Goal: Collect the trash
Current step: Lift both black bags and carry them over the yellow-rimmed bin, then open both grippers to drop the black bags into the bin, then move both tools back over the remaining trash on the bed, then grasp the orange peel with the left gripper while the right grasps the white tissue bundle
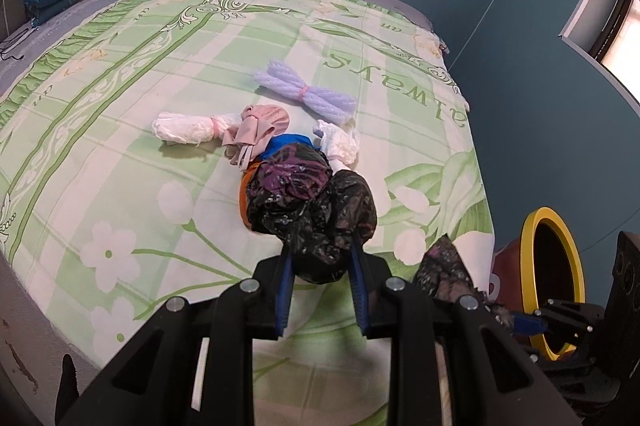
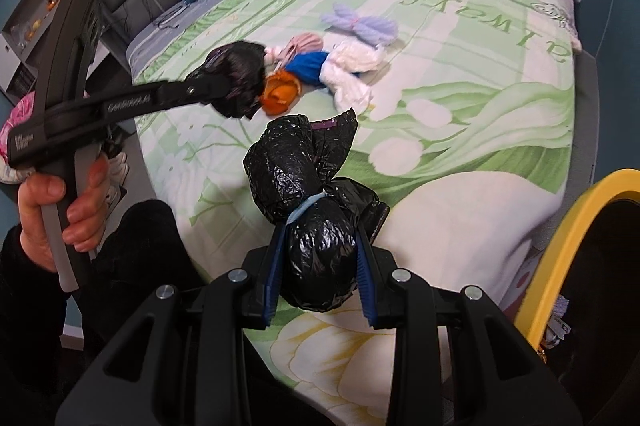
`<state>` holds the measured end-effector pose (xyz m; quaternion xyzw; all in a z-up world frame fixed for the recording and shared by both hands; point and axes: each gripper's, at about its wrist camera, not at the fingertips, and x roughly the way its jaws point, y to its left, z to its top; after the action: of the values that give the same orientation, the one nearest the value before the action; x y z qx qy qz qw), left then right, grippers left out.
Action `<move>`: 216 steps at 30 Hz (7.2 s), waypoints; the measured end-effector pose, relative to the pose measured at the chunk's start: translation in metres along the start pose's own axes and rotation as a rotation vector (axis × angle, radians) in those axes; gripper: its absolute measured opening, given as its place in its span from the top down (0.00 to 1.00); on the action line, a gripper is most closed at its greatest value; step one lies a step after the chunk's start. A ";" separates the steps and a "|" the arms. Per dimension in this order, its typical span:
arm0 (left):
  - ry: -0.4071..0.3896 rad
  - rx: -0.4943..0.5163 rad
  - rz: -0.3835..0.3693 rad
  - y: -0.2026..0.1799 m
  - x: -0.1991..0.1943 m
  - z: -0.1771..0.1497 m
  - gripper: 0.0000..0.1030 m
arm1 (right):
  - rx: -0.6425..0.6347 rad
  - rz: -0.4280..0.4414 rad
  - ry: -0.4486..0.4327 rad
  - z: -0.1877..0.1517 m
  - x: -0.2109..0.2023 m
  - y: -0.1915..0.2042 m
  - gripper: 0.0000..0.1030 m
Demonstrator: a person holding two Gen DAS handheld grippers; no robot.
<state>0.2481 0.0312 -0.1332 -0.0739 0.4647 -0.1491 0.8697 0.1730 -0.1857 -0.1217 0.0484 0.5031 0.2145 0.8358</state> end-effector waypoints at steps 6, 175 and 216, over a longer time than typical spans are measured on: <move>-0.016 0.015 -0.003 -0.003 -0.011 -0.002 0.77 | 0.022 -0.010 -0.040 0.003 -0.018 -0.007 0.71; -0.047 -0.022 0.064 -0.002 0.009 -0.003 0.12 | 0.143 -0.078 -0.158 0.079 -0.044 -0.055 0.29; 0.107 -0.050 0.039 0.062 0.113 0.039 0.18 | 0.066 -0.034 0.339 0.181 0.168 -0.032 0.51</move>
<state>0.3513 0.0526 -0.2172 -0.0785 0.5155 -0.1243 0.8442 0.4067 -0.1219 -0.1803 0.0304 0.6442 0.1887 0.7406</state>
